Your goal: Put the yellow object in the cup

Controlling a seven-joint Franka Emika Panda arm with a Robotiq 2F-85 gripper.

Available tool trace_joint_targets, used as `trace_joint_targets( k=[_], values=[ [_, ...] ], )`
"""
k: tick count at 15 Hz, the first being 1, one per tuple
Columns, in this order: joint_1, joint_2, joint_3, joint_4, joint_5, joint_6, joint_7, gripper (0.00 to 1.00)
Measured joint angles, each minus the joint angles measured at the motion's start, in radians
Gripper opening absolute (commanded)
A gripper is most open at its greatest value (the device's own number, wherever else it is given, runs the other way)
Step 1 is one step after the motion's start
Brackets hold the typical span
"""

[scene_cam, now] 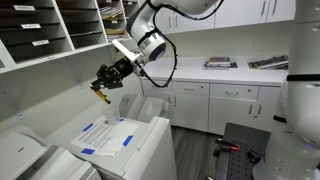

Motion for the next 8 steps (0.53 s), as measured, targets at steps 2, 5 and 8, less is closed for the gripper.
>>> trace_joint_targets(
  k=[2,5,8],
  values=[
    [-0.007,0.036,-0.006,0.023,0.024,-0.013,-0.032,0.05],
    [-0.02,0.087,-0.015,0.061,0.033,-0.032,-0.036,0.05],
    [-0.042,0.133,-0.023,0.095,0.055,-0.052,-0.036,0.05]
  ],
)
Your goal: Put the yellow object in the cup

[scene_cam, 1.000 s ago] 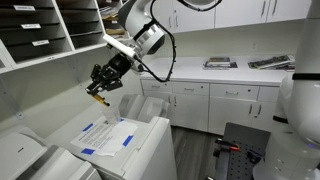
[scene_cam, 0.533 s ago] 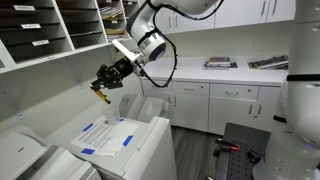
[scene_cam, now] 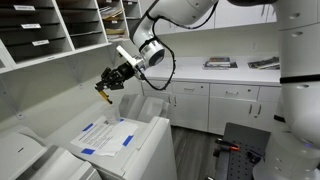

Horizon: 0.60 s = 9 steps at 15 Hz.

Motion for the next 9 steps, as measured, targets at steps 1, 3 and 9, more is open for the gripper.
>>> trace_joint_targets(
  k=[1,3,9],
  values=[
    [-0.007,0.014,-0.001,0.009,0.013,-0.006,0.0,0.05],
    [-0.015,0.04,-0.001,0.018,0.049,-0.027,0.0,0.05],
    [0.003,0.101,0.022,0.013,0.124,-0.06,0.0,0.05]
  ],
)
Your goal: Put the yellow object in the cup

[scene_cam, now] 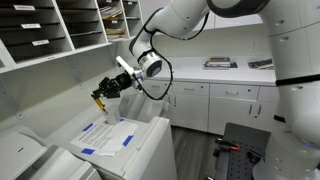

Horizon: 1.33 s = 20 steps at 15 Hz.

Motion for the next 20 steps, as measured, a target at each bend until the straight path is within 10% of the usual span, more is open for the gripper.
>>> trace_joint_targets(
  k=[20],
  values=[
    [-0.002,0.006,-0.03,-0.038,0.01,0.025,-0.002,0.05]
  ],
)
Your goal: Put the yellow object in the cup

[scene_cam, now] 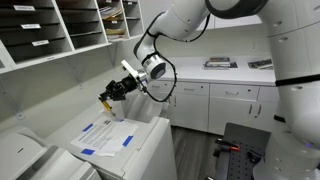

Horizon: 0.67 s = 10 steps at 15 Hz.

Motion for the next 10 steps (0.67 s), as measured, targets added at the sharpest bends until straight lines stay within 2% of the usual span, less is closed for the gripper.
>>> trace_joint_targets(
  k=[1,2,10],
  values=[
    [0.001,0.0,0.0,0.0,-0.001,0.0,-0.007,0.05],
    [0.002,-0.001,0.0,0.0,-0.006,0.0,-0.022,0.22],
    [0.005,-0.007,0.0,0.0,-0.033,0.0,-0.056,0.22]
  ],
)
